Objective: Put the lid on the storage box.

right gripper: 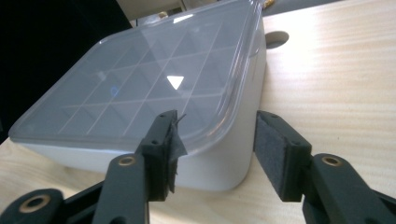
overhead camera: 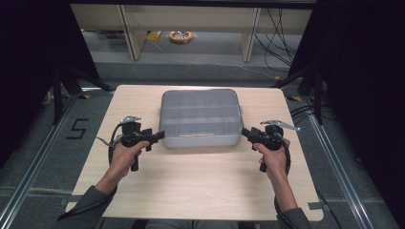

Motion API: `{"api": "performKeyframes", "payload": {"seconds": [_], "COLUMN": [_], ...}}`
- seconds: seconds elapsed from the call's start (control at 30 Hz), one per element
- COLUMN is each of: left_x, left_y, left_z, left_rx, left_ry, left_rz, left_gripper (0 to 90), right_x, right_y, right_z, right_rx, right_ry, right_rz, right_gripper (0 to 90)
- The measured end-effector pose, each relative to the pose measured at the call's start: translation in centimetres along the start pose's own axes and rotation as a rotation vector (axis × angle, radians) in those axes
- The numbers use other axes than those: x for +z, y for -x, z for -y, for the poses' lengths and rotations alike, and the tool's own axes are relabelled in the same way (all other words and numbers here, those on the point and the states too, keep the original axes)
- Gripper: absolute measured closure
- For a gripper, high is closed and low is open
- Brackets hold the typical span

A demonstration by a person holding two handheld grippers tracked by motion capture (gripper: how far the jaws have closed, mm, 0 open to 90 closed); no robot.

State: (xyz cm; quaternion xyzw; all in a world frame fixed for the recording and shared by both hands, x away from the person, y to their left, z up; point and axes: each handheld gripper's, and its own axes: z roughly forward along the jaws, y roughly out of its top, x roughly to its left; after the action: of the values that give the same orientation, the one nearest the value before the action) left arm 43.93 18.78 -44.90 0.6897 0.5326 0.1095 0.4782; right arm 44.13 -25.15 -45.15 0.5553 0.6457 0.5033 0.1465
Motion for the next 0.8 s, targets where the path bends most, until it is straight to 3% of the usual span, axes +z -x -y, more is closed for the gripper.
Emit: {"api": "performKeyframes", "payload": {"seconds": [0.07, 0.13, 0.23, 0.27, 0.3, 0.43, 0.7, 0.73, 0.8], "left_x": [0.0, -0.1, -0.1, -0.2, -0.2, -0.6, -0.9, -0.9, -0.9], "left_y": [0.1, 0.2, 0.3, 0.4, 0.4, 0.7, 1.4, 1.5, 1.7], "left_z": [0.1, 0.3, 0.5, 0.6, 0.7, 1.0, 2.4, 2.5, 2.8], "left_rx": [0.001, 0.002, 0.005, 0.006, 0.012, 0.009, 0.031, 0.037, 0.037], "left_ry": [-0.004, -0.008, -0.011, -0.01, -0.014, -0.015, -0.03, -0.033, -0.035], "left_rz": [0.002, 0.006, 0.008, 0.003, 0.003, 0.007, 0.023, 0.024, 0.031], "left_gripper": [33.5, 33.2, 32.0, 31.7, 31.6, 29.5, 28.1, 28.0, 27.7], "right_x": [-0.1, -0.2, -0.3, -0.3, -0.4, -0.5, -1.1, -1.3, -1.4], "right_y": [-0.3, -0.1, -0.3, 0.0, -0.2, -0.1, -0.2, -0.6, -0.4], "right_z": [0.2, 0.3, 0.4, 0.4, 0.5, 0.6, 1.0, 1.0, 1.1], "right_rx": [0.034, 0.024, 0.051, 0.015, 0.035, 0.036, 0.017, 0.048, 0.027], "right_ry": [-0.019, -0.011, -0.016, -0.015, -0.022, -0.034, -0.037, -0.045, -0.038], "right_rz": [0.009, -0.002, -0.007, -0.008, -0.006, -0.007, -0.003, -0.003, -0.021], "right_gripper": [46.9, 43.7, 39.9, 38.9, 37.3, 34.8, 32.9, 32.8, 32.4]}}
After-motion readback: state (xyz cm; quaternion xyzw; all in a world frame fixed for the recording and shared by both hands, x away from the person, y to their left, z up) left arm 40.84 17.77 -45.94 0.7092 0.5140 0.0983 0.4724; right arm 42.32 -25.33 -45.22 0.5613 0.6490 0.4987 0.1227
